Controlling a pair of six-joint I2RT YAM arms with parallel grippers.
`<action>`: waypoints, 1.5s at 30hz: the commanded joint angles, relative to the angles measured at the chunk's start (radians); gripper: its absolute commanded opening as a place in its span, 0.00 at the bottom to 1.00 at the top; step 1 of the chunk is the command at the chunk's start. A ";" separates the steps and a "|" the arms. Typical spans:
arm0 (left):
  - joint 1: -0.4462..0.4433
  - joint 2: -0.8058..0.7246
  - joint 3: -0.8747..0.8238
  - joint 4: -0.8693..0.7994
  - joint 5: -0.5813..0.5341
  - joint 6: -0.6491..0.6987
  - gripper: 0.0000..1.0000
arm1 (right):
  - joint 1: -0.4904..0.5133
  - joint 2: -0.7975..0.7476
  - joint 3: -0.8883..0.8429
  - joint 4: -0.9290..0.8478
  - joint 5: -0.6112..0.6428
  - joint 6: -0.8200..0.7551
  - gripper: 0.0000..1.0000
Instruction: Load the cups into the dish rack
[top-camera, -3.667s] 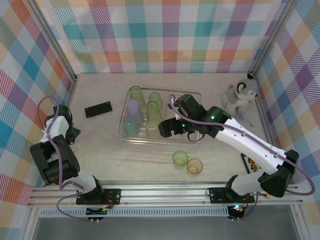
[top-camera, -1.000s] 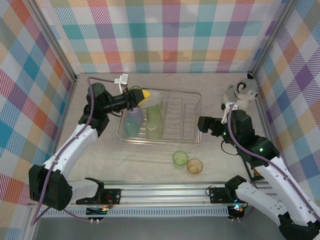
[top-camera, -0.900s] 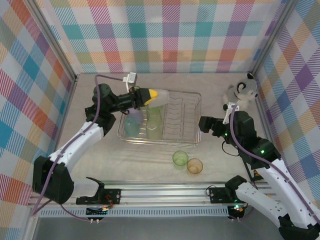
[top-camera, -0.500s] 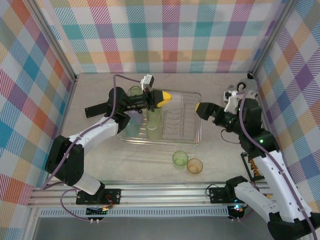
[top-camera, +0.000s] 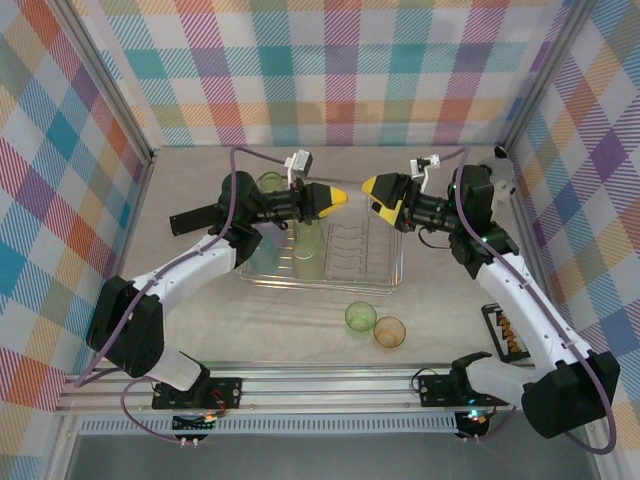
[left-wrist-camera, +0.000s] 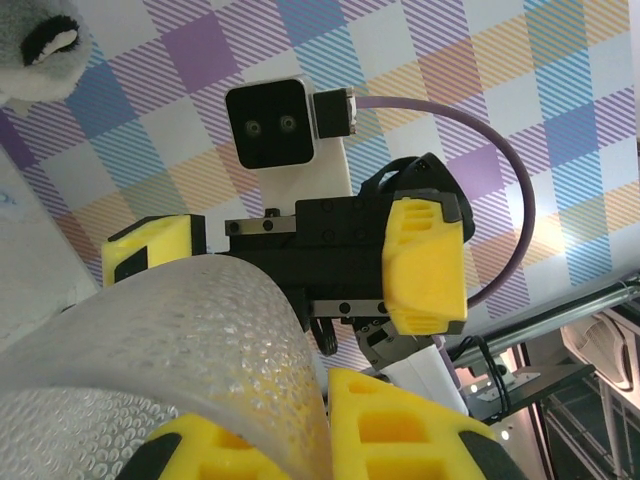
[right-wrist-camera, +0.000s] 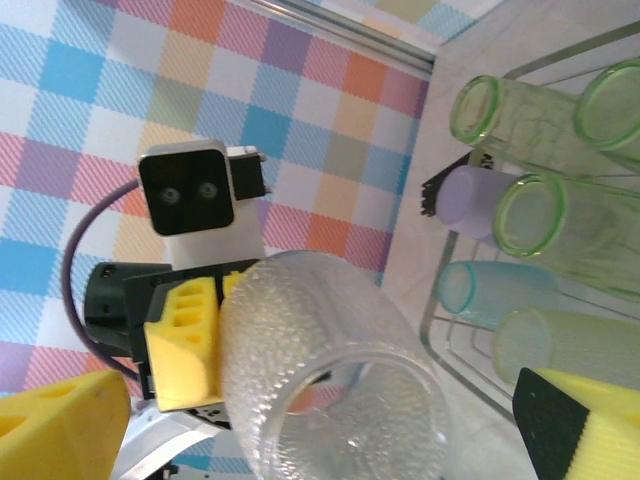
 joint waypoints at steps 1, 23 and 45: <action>-0.009 -0.043 0.011 0.015 -0.022 0.042 0.00 | 0.012 0.008 -0.030 0.163 -0.064 0.086 0.99; -0.010 -0.066 0.001 -0.053 -0.068 0.096 0.00 | 0.069 0.114 -0.083 0.372 -0.096 0.183 0.91; -0.010 -0.088 -0.010 -0.225 -0.139 0.220 0.42 | 0.093 0.123 -0.086 0.365 -0.068 0.191 0.47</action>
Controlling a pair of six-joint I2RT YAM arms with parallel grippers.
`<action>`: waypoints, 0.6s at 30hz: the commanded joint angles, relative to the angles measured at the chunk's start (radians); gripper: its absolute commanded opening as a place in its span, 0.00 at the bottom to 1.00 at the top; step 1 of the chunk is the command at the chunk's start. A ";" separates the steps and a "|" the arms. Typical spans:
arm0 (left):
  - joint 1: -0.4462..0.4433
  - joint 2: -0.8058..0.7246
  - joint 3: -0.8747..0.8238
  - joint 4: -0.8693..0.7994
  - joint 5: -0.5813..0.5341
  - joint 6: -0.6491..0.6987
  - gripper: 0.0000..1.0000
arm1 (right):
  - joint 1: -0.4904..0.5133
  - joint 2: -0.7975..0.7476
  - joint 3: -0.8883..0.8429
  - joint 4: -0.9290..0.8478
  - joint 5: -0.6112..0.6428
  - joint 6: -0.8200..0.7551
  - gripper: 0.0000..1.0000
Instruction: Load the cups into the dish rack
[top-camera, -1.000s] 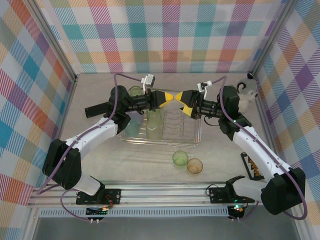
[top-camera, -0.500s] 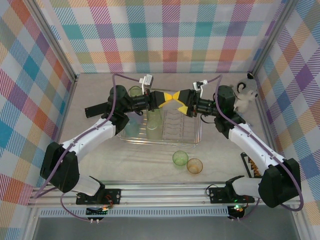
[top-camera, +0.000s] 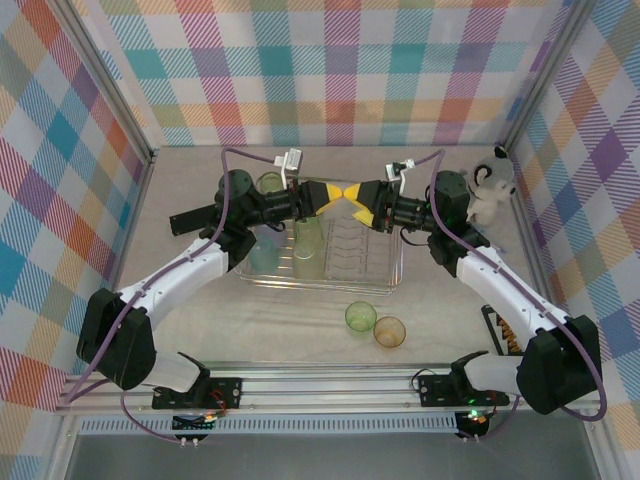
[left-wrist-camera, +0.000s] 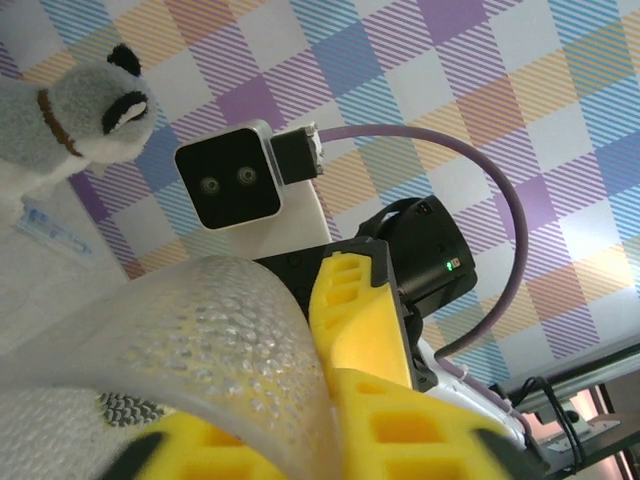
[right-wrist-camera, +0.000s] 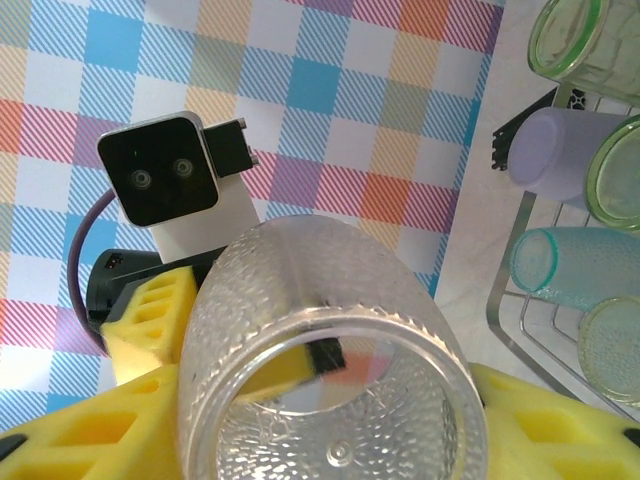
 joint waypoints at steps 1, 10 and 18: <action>-0.010 -0.021 -0.008 -0.048 -0.010 0.052 0.63 | 0.008 0.002 0.016 -0.001 -0.005 -0.037 0.43; -0.010 -0.106 0.033 -0.462 -0.135 0.324 1.00 | 0.007 -0.002 0.287 -0.736 0.138 -0.530 0.26; -0.010 -0.199 0.168 -1.069 -0.602 0.662 1.00 | 0.006 0.125 0.548 -1.223 0.528 -0.908 0.20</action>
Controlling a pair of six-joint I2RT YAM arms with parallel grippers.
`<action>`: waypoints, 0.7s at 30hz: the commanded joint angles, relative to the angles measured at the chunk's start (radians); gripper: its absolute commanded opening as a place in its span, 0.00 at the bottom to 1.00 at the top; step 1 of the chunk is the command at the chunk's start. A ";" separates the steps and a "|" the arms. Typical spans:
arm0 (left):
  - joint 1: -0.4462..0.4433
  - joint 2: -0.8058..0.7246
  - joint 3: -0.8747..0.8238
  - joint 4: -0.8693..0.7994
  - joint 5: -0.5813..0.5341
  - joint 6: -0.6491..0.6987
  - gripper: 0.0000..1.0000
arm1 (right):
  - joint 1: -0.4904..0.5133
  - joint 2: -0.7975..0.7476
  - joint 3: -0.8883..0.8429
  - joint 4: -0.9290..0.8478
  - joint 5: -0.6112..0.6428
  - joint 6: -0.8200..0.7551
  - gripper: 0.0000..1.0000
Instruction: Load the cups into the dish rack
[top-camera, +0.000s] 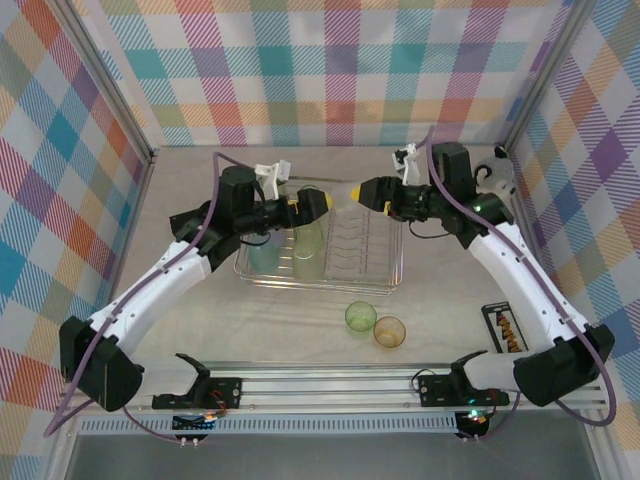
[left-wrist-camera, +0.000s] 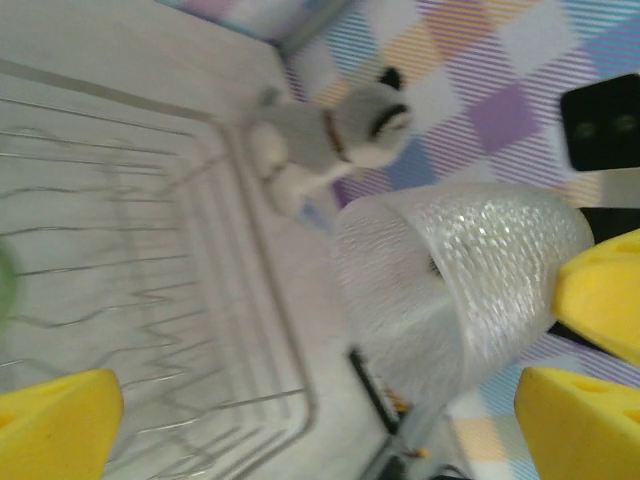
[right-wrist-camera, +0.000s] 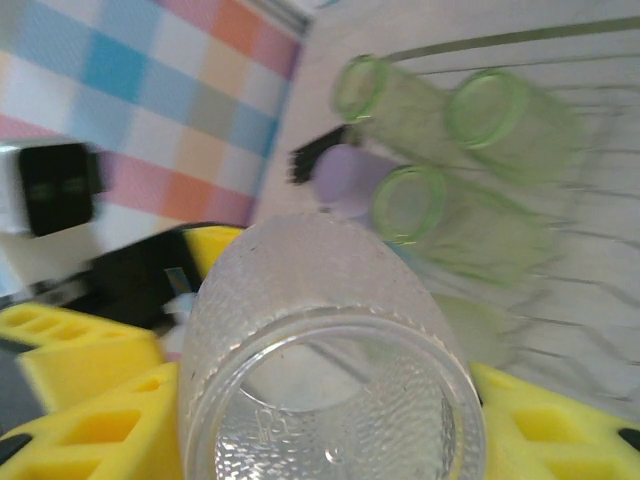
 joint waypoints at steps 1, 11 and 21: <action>-0.005 -0.070 0.034 -0.264 -0.226 0.173 1.00 | 0.001 0.085 0.103 -0.290 0.241 -0.257 0.19; -0.005 -0.173 -0.039 -0.278 -0.316 0.199 1.00 | 0.001 0.334 0.268 -0.410 0.550 -0.502 0.14; -0.005 -0.179 -0.048 -0.302 -0.339 0.222 1.00 | 0.005 0.510 0.349 -0.329 0.625 -0.576 0.14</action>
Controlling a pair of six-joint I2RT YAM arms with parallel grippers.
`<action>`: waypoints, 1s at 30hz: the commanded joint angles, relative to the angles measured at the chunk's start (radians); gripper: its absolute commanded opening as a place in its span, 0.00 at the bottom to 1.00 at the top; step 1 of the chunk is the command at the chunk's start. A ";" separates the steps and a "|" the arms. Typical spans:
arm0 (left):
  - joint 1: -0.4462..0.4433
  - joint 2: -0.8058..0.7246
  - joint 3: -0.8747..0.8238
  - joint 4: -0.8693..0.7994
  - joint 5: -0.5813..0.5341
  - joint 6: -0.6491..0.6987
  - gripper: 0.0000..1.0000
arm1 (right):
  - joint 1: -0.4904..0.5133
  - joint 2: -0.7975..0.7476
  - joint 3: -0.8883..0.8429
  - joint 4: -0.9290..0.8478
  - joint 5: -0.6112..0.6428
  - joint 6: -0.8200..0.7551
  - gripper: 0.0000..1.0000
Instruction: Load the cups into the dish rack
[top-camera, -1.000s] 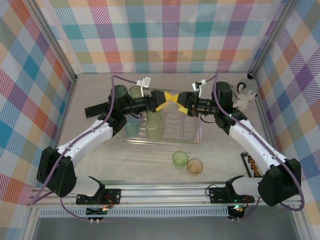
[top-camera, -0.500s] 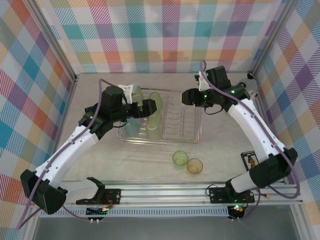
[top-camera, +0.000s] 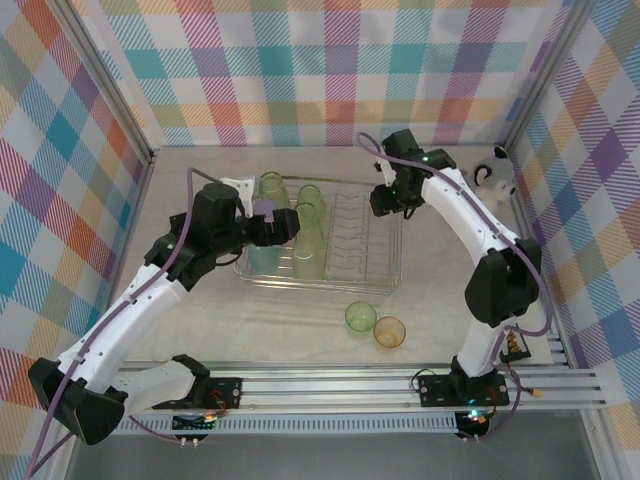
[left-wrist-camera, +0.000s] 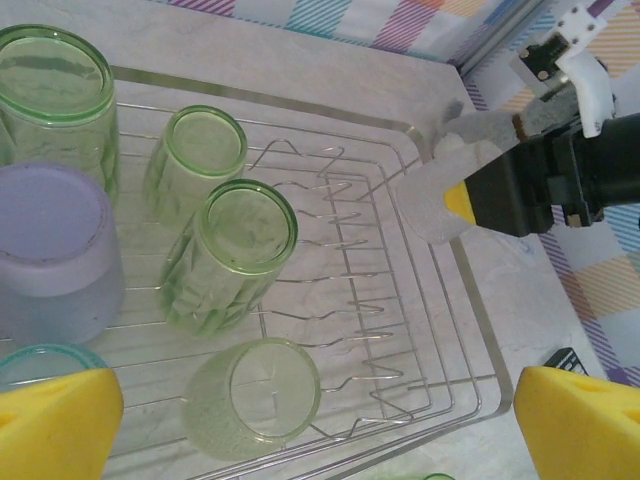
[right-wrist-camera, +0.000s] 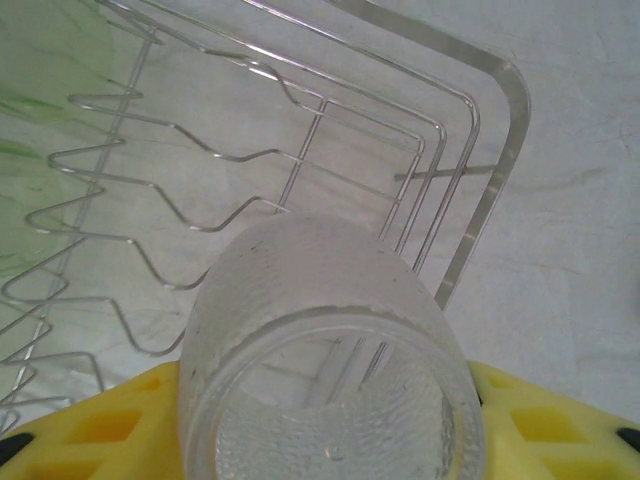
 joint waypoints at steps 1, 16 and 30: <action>-0.005 -0.004 -0.016 -0.024 -0.011 0.025 1.00 | 0.007 0.040 0.041 0.046 0.045 -0.049 0.14; -0.005 -0.011 -0.033 -0.042 -0.035 0.036 1.00 | 0.042 0.186 0.065 0.195 0.143 -0.136 0.18; -0.005 0.015 -0.027 -0.047 -0.037 0.037 1.00 | 0.044 0.212 -0.033 0.324 0.180 -0.173 0.31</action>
